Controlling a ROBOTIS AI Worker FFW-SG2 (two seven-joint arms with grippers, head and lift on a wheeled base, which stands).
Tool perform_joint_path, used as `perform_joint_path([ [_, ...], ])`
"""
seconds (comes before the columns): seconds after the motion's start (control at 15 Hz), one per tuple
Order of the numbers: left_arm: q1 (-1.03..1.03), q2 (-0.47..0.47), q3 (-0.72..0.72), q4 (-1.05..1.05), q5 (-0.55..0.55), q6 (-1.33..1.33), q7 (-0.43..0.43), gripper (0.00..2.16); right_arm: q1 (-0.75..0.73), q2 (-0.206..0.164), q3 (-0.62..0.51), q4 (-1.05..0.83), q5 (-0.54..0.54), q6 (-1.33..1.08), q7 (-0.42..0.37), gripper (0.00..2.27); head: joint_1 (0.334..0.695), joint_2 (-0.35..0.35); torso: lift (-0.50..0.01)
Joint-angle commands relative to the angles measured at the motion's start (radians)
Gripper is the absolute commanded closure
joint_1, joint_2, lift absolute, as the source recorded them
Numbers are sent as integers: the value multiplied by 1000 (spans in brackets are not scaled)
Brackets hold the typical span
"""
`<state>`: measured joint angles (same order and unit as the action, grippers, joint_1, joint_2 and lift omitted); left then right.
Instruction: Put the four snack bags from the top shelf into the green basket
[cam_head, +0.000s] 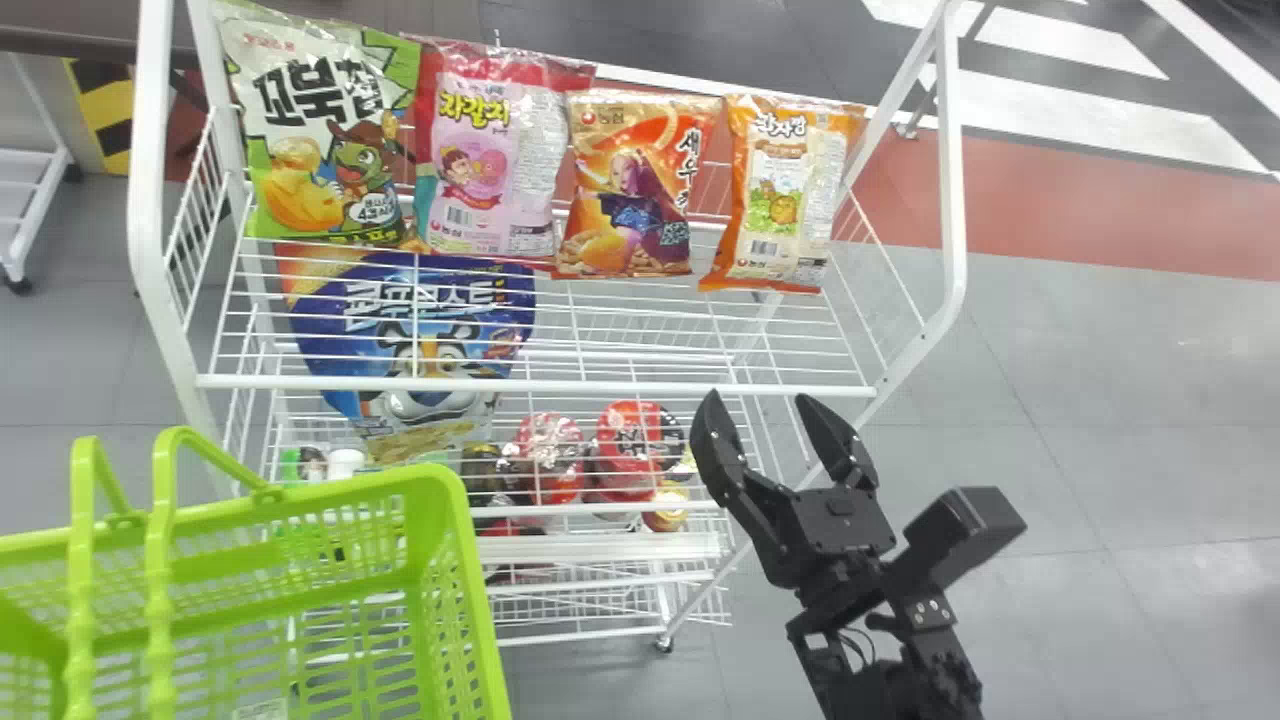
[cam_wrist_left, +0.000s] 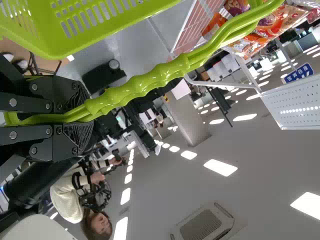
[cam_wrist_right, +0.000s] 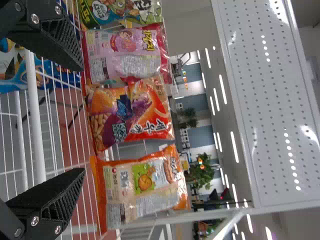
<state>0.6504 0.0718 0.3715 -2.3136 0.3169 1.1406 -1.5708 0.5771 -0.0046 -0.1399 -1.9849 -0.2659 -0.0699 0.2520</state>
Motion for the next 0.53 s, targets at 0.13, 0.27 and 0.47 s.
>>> perform_joint_path([
  [0.13,9,11,30,7,24,0,-10,2148,-149,6,118,1,28,192,-26,97,695,-210,0],
  [0.27,9,13,47,11,33,0,-10,2148,-244,6,178,29,56,293,-37,97,695,-106,0],
  [0.47,3,28,49,16,34,0,-10,2148,-404,6,273,115,102,388,-97,97,695,-12,0],
])
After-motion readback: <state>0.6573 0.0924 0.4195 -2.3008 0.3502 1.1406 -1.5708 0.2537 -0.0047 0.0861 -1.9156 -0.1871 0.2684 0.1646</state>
